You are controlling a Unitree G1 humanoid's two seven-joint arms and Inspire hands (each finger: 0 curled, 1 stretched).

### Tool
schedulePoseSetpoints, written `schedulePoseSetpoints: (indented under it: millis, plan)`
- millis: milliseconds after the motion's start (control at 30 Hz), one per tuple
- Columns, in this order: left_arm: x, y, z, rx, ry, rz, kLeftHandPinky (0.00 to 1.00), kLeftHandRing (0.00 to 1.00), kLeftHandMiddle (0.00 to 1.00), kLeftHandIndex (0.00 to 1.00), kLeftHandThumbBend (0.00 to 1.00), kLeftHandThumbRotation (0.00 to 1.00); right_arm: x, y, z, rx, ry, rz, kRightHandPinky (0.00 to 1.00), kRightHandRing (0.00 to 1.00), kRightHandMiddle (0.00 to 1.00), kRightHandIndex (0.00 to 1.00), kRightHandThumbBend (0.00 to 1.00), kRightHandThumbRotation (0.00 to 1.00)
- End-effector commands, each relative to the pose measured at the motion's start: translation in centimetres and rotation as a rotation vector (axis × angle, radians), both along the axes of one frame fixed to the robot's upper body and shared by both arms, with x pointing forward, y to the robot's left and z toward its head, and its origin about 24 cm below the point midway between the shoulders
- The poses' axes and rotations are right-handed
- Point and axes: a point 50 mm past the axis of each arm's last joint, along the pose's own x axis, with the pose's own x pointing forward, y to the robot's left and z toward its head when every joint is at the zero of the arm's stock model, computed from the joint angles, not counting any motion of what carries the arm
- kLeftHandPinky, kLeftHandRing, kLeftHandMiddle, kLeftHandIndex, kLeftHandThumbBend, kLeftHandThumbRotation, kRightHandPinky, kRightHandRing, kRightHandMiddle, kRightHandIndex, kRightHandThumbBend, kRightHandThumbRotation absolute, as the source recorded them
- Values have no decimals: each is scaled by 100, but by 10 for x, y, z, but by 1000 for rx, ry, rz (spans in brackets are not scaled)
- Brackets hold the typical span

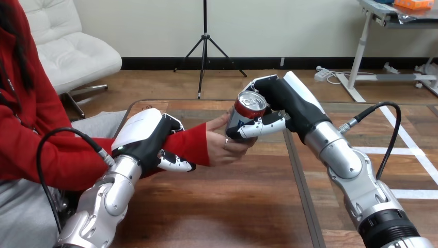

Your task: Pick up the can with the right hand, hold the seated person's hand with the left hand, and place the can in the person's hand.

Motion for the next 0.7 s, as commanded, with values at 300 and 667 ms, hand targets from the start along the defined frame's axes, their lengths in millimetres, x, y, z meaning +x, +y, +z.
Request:
schedulePoseSetpoints:
  millis: [300, 667]
  plan:
    - [19, -71, 165, -280, -659, -222, 21, 27, 35, 35, 58, 0, 13, 33, 90, 13, -302, 101, 27, 32, 40, 43, 84, 0]
    - [15, -71, 168, -297, -668, -227, 21, 27, 35, 35, 59, 0, 14, 31, 82, 12, -267, 93, 31, 36, 42, 44, 82, 0]
